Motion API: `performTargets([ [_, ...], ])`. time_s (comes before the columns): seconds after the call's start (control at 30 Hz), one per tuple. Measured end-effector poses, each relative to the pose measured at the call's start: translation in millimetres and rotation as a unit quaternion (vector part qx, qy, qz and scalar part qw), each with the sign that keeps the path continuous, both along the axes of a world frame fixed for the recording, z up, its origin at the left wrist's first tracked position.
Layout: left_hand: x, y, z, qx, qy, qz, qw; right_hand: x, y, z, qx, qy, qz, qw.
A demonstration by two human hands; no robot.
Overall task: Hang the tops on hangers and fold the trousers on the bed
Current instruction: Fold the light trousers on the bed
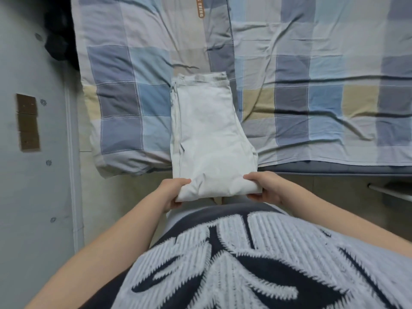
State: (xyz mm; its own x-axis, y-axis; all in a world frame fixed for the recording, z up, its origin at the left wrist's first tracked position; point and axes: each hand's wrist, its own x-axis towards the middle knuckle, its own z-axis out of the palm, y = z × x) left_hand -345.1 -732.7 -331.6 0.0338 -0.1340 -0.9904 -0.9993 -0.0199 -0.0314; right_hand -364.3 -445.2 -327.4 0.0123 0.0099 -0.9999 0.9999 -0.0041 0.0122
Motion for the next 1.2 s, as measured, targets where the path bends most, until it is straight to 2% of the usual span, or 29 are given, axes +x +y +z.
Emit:
performTargets([
  [0.23, -60.6, -0.7, 25.3, 0.043, 0.028, 0.205, 0.977, -70.4, -5.7, 27.4, -0.011, 0.045, -0.054, 0.997],
  [0.4, -138.9, -1.0, 14.5, 0.074, 0.071, 0.291, 0.951, -150.0, -20.4, 12.8, -0.031, 0.076, -0.091, 0.992],
  [0.53, -206.1, -3.8, -15.1, 0.066, 0.123, 0.308, 0.941, -217.8, -34.5, -20.9, -0.037, 0.1, -0.122, 0.987],
  [0.7, -264.9, -4.6, -81.7, 0.055, 0.222, 0.303, 0.925, -273.2, -47.4, -93.6, -0.07, 0.18, -0.159, 0.968],
  [0.77, -271.9, 2.4, -116.0, 0.028, 0.273, 0.239, 0.932, -276.3, -49.9, -131.2, -0.064, 0.233, -0.12, 0.963],
  [0.8, -271.2, 6.7, -134.1, -0.012, 0.309, 0.17, 0.936, -274.2, -50.8, -150.8, -0.037, 0.268, -0.073, 0.96],
  [0.87, -258.6, 13.7, -172.5, -0.095, 0.395, -0.04, 0.913, -262.8, -51.3, -189.7, 0.035, 0.334, 0.083, 0.938],
  [0.93, -238.3, 18.6, -206.2, -0.143, 0.412, -0.319, 0.842, -245.3, -50.2, -227.7, 0.088, 0.359, 0.29, 0.883],
  [0.97, -229.3, 19.2, -220.1, -0.174, 0.4, -0.422, 0.794, -236.5, -50.2, -242.7, 0.114, 0.351, 0.373, 0.851],
  [1.0, -222.6, 19.0, -232.4, -0.195, 0.394, -0.482, 0.758, -229.3, -50.7, -254.6, 0.13, 0.347, 0.418, 0.829],
  [1.07, -216.0, 16.7, -253.0, -0.213, 0.4, -0.524, 0.722, -221.2, -53.4, -271.2, 0.132, 0.358, 0.424, 0.821],
  [1.2, -212.0, 15.6, -276.3, -0.266, 0.438, -0.539, 0.669, -216.2, -58.2, -285.0, 0.157, 0.382, 0.408, 0.814],
])
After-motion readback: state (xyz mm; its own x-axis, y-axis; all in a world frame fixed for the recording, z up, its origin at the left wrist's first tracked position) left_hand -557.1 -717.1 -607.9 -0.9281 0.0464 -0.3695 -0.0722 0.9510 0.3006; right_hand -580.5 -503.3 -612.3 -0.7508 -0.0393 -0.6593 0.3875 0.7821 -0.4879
